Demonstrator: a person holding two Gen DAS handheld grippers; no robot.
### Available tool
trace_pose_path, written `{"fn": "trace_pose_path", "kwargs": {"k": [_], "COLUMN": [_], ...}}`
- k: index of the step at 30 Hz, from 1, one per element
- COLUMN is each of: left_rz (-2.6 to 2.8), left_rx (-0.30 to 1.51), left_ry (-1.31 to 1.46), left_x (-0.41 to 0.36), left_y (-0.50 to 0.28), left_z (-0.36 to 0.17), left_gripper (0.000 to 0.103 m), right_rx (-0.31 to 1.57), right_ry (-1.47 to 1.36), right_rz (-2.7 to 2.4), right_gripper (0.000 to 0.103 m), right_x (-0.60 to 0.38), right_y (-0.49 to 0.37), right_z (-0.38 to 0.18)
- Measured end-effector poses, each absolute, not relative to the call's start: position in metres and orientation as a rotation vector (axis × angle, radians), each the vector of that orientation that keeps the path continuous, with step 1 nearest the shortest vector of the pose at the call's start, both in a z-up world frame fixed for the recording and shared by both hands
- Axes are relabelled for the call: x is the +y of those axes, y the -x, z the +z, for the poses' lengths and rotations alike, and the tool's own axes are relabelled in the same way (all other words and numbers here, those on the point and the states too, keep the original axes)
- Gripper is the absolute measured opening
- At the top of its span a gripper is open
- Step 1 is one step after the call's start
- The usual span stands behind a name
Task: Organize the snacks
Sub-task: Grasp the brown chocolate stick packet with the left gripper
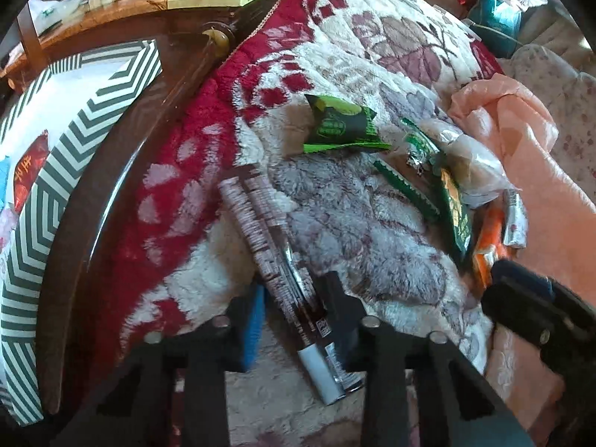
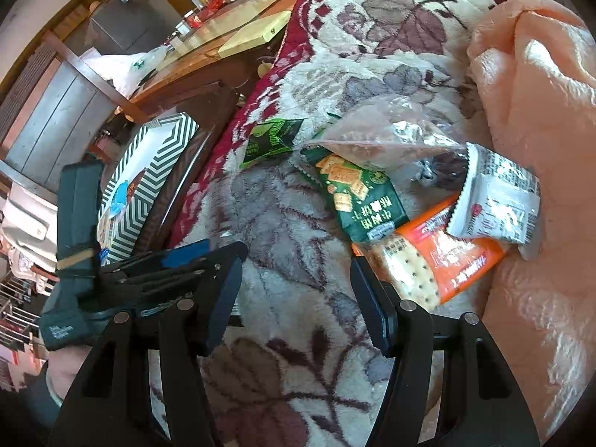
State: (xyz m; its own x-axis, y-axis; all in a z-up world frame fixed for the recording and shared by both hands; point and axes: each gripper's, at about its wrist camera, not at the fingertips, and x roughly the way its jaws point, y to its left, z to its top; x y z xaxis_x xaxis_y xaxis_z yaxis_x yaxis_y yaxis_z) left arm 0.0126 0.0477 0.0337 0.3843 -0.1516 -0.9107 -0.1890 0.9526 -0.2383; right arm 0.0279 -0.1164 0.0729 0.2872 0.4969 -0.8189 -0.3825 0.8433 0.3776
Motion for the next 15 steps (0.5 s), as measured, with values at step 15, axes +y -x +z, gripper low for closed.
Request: {"fn": "trace_pose_path", "kwargs": {"k": [15], "left_rz": [0.049], "left_rx": [1.167], "left_ry": [0.373], "left_x": [0.094], "left_y": [0.015], "left_z": [0.04], "left_gripper": [0.017], "right_rx": [1.134], "right_ry": [0.061], "right_rz": [0.495], "right_gripper": [0.061], "right_x": [-0.008], "right_y": [-0.109], "right_z": [0.067]}}
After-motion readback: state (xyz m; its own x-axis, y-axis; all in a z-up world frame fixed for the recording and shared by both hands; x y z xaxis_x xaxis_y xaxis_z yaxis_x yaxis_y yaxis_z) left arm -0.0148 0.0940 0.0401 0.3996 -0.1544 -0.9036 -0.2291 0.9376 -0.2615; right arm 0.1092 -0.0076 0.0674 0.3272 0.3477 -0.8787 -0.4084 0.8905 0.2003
